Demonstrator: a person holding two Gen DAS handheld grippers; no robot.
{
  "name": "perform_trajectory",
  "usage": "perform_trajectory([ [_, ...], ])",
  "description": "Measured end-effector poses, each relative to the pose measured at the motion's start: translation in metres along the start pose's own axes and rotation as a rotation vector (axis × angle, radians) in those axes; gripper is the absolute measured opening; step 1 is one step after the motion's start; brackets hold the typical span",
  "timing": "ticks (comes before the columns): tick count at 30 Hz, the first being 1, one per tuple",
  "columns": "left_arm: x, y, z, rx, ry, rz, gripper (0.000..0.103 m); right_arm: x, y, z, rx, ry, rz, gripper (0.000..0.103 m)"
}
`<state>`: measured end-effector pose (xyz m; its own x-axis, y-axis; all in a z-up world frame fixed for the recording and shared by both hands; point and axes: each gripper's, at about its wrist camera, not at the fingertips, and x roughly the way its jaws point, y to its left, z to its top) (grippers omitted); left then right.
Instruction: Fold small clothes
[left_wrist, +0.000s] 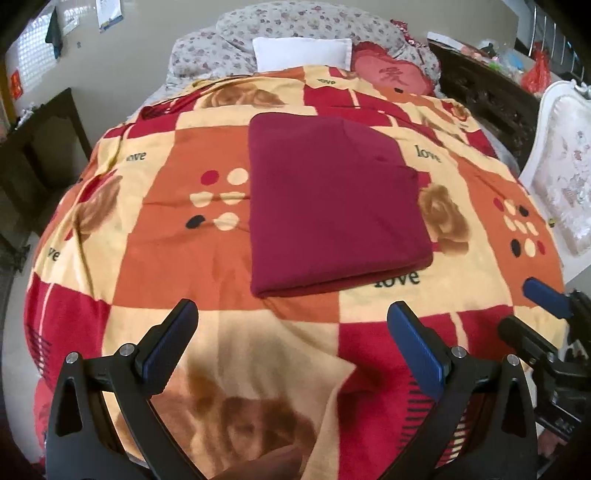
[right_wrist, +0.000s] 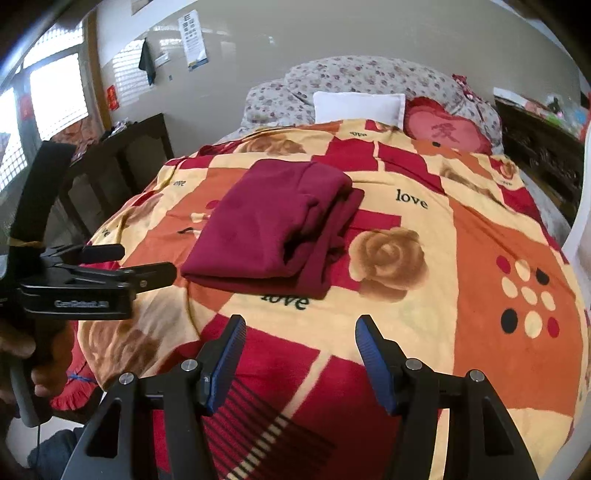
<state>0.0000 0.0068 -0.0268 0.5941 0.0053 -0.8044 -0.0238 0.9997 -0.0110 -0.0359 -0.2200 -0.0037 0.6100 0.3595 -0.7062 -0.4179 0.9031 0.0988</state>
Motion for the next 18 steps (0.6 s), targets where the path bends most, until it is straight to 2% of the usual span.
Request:
perform_trajectory([
  [18, 0.0071, 0.0045, 0.0, -0.016, 0.024, 0.016, 0.102, -0.0061, -0.0046, -0.001, 0.029, 0.014, 0.004, 0.059],
])
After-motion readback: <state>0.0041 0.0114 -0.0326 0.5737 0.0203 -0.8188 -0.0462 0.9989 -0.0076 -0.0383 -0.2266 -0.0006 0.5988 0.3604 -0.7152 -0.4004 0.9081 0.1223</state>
